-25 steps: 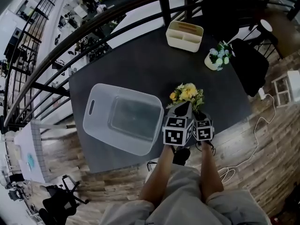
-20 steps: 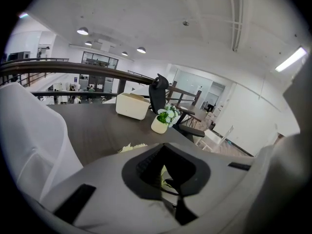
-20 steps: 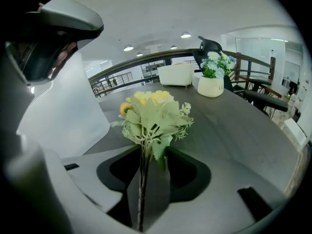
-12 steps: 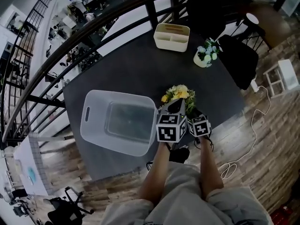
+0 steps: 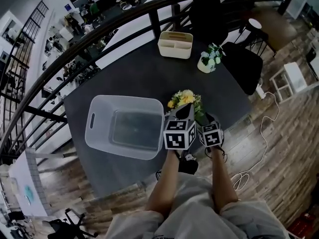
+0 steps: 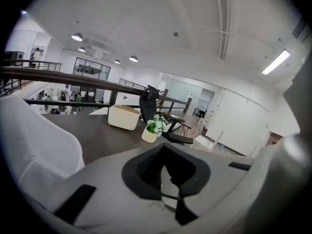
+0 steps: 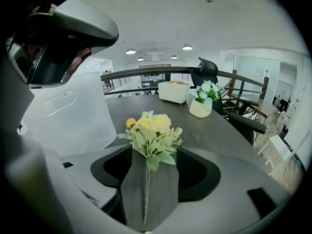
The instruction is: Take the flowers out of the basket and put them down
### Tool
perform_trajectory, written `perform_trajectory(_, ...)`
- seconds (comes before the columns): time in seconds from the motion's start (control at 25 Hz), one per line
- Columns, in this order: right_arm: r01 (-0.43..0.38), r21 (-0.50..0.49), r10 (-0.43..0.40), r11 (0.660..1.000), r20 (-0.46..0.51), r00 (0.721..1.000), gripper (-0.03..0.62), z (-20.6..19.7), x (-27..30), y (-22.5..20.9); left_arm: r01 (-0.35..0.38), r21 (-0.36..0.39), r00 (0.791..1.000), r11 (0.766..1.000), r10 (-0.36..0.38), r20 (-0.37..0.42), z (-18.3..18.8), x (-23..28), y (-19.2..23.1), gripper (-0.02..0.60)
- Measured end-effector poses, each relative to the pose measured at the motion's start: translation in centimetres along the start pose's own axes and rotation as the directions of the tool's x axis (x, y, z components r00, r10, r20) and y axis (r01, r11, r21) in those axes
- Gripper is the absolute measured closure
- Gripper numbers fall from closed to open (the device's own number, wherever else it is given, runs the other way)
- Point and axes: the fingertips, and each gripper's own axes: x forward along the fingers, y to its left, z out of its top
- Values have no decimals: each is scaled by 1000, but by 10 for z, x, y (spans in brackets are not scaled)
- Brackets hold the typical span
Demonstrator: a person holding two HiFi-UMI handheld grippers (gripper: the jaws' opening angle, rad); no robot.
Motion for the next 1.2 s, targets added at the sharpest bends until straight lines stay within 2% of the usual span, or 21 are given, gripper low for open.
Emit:
perform_trajectory(0.12,37,4,-37,999,56,998,285,11,-21,5,-1,10,1000,1000,1,14,1,-24,-3,554)
perform_trajectory(0.32,22,19,-24,1000,105,994,286,11,-57,36,-27,18,999,999,26,43,-3,-75,-4,554)
perform_trajectory(0.52,-17,64,9,998,133,991,286,7,-75,57,-64,28,997,998,63,48,-8,-108,1,554)
perform_trajectory(0.72,29,28,-33,999,136,990,290,-5,-85,68,-102,36,993,994,100,62,-21,-134,7,554)
perform_trajectory(0.88,19,27,-22,999,130,991,301,-15,-89,72,-120,35,991,992,117,69,-31,-147,15,554)
perform_trajectory(1.04,10,49,-16,999,121,993,374,-28,-93,76,-139,14,986,990,137,94,-34,-168,28,554)
perform_trajectory(1.2,27,120,-44,992,144,989,408,-30,-101,84,-145,8,984,989,143,110,-40,-189,40,554)
